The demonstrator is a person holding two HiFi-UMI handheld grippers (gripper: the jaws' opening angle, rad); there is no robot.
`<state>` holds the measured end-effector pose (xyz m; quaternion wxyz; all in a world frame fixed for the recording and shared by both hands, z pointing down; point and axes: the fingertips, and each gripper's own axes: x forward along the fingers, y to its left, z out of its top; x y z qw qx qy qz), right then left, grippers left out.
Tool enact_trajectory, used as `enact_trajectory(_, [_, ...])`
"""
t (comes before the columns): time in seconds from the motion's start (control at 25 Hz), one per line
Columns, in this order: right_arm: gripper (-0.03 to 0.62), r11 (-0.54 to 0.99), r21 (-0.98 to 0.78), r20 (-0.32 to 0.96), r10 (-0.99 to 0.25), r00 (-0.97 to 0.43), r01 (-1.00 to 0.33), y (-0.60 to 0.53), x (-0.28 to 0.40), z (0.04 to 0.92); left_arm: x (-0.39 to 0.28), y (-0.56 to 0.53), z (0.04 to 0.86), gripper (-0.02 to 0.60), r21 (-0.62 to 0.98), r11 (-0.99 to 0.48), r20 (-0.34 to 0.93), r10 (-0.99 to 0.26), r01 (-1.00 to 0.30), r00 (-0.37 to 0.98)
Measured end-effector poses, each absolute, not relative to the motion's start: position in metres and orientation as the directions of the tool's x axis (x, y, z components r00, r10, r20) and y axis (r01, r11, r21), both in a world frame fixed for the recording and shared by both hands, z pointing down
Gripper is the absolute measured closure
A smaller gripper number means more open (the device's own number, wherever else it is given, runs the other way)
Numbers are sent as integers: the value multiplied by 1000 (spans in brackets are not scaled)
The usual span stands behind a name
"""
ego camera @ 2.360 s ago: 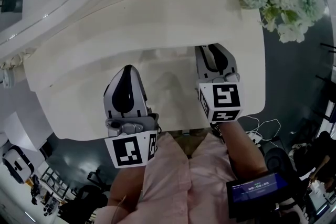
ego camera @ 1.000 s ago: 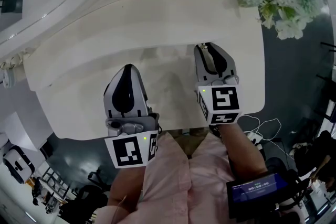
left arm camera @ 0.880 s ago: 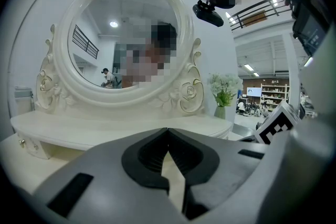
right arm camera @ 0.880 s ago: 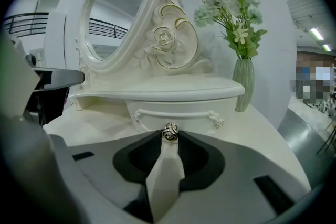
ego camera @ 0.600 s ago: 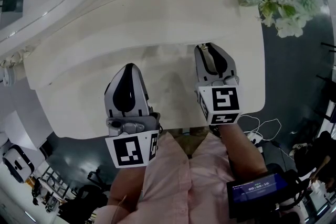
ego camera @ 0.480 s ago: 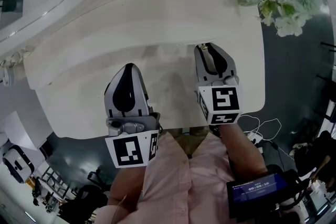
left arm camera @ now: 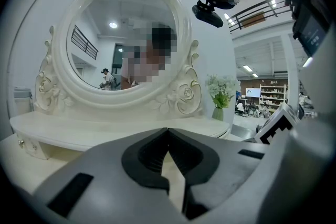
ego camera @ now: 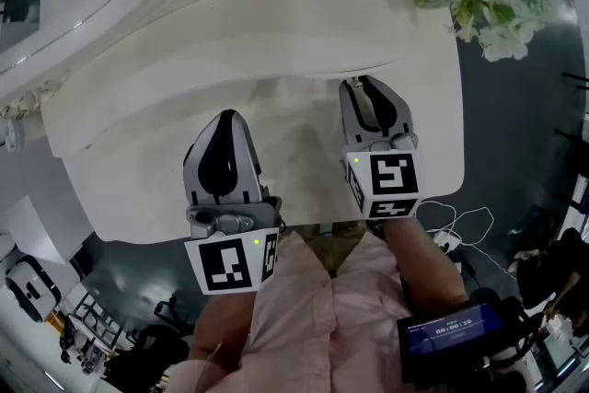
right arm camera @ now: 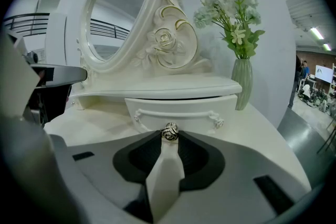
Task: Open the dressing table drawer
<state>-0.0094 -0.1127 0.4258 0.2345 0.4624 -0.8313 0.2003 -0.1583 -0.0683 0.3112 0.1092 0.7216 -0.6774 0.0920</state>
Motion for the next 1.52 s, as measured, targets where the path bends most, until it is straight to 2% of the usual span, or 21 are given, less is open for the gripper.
enact_trajectory(1.52, [485, 493, -124, 576, -671, -467, -861, -95, -6, 426, -154, -59, 309, 560, 32, -64, 270, -960, -997, 70])
